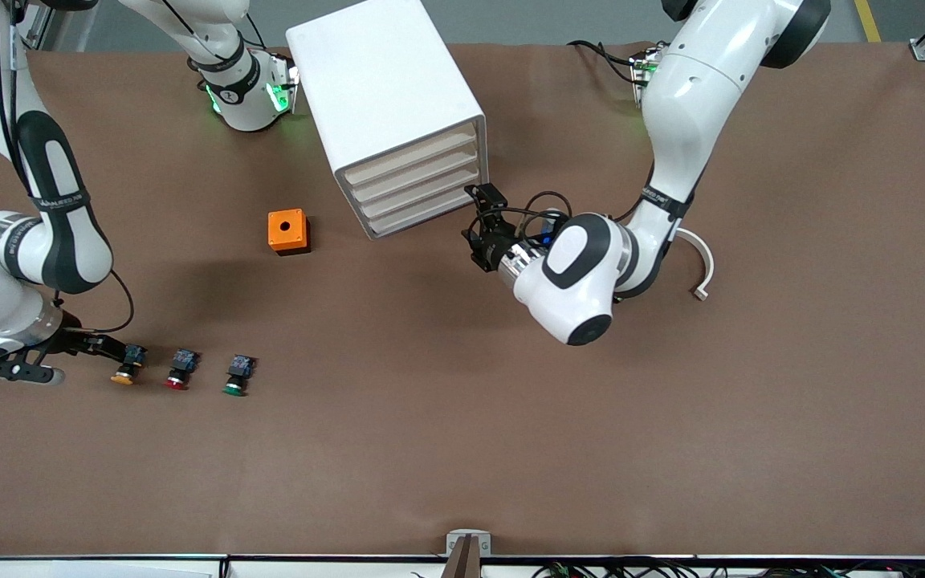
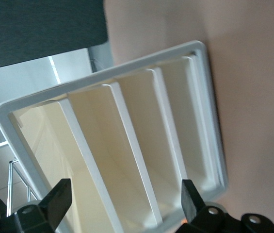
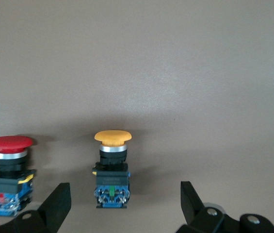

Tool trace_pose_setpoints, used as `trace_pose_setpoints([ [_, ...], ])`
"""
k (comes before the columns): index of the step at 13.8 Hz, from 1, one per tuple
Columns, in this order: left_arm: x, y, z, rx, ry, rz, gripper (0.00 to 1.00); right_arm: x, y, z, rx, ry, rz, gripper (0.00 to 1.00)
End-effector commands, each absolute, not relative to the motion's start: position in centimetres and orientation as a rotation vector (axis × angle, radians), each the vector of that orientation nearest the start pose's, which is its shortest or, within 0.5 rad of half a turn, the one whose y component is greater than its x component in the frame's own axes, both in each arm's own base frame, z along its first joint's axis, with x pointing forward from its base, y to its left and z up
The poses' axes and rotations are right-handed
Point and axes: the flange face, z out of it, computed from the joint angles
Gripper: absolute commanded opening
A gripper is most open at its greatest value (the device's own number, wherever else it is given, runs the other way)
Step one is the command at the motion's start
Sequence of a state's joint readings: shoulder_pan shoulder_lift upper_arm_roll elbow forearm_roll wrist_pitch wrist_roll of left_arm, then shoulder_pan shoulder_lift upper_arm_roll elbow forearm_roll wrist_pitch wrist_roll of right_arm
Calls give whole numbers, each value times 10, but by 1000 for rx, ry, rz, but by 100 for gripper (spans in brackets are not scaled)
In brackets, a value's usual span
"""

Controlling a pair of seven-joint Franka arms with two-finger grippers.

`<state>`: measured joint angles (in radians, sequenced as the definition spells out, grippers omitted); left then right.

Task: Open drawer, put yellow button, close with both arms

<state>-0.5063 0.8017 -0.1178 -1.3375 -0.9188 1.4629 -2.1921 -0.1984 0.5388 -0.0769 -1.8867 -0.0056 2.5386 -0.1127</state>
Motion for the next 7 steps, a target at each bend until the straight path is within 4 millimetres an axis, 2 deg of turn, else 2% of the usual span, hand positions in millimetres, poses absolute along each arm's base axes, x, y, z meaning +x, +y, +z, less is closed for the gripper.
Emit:
trace_pose_setpoints([
  [1, 492, -472, 259, 1869, 2464, -1978, 97, 622, -167, 211, -3183, 205, -191, 100],
  [3, 472, -486, 262, 1917, 2455, -2053, 83, 622, -163, 205, -3179, 197, -185, 100],
  [6, 458, -492, 258, 1909, 2467, -2148, 63, 621, -160, 201, -3176, 188, -174, 100],
  [7, 455, -492, 254, 1909, 2473, -2161, 61, 620, -159, 197, -3175, 184, -162, 100],
])
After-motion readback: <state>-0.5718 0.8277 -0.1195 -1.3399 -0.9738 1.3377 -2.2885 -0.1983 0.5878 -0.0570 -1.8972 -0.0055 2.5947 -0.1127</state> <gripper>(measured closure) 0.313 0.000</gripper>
